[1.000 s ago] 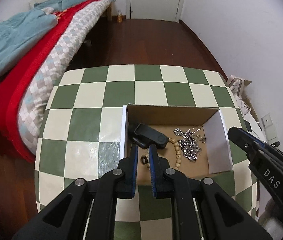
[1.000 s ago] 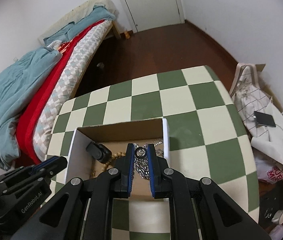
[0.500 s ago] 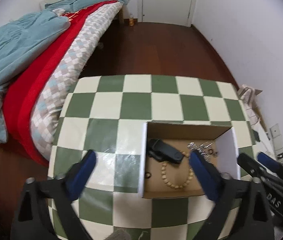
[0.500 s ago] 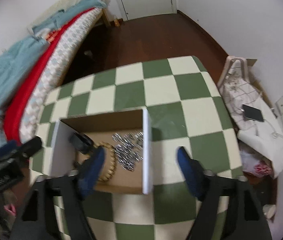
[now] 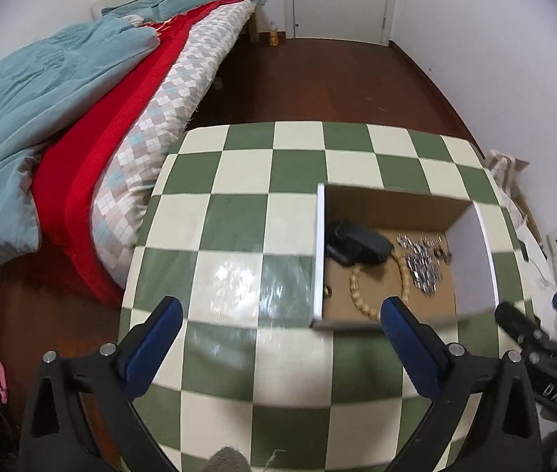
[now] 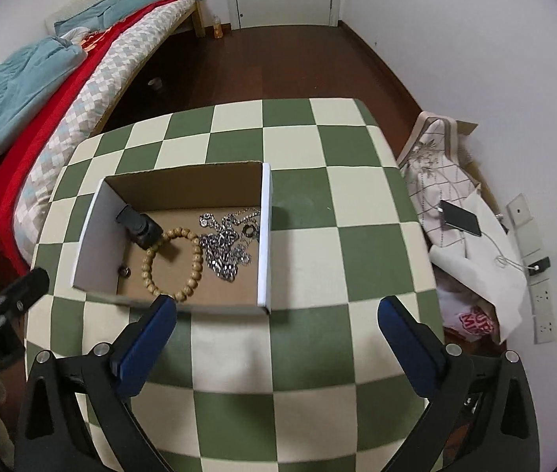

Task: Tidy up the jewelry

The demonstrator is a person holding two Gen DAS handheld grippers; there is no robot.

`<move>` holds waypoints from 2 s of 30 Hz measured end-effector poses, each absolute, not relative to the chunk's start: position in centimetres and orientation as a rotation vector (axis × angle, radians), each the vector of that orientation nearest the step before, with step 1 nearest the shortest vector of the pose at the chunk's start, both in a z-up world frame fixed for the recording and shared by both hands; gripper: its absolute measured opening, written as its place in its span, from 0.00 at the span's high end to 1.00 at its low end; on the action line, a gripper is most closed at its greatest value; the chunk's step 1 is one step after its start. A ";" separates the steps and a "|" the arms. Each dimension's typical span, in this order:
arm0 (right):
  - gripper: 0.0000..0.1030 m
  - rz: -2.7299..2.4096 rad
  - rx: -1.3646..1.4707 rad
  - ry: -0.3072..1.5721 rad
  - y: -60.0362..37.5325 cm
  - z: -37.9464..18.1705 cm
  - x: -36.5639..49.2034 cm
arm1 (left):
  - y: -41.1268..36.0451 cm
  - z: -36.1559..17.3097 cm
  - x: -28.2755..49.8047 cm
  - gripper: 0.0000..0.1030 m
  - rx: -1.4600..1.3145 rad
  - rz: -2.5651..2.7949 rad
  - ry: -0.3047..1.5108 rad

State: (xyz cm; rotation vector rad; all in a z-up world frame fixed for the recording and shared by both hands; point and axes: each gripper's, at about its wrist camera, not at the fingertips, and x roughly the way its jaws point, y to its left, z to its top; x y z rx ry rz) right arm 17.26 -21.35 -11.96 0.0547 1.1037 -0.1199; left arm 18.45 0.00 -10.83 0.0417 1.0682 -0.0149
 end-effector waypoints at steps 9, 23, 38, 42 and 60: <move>0.00 -0.131 0.035 1.019 -20.5 -7.3 10.8 | -0.2 -6.8 12.8 0.00 0.051 -0.049 0.978; 0.00 -0.134 -0.001 0.810 -18.8 4.3 -1.3 | 2.0 3.9 2.1 0.00 0.009 -0.059 0.755; 0.00 -0.155 -0.019 0.675 -17.7 11.5 -10.8 | 2.8 9.0 -6.0 0.00 -0.022 -0.095 0.686; 0.00 -0.140 -0.015 0.672 -17.2 12.2 -11.8 | 2.9 9.4 -6.9 0.00 -0.019 -0.095 0.682; 0.00 -0.163 -0.029 0.719 -17.1 11.3 -6.2 | 2.9 8.6 -2.4 0.00 -0.004 -0.033 0.734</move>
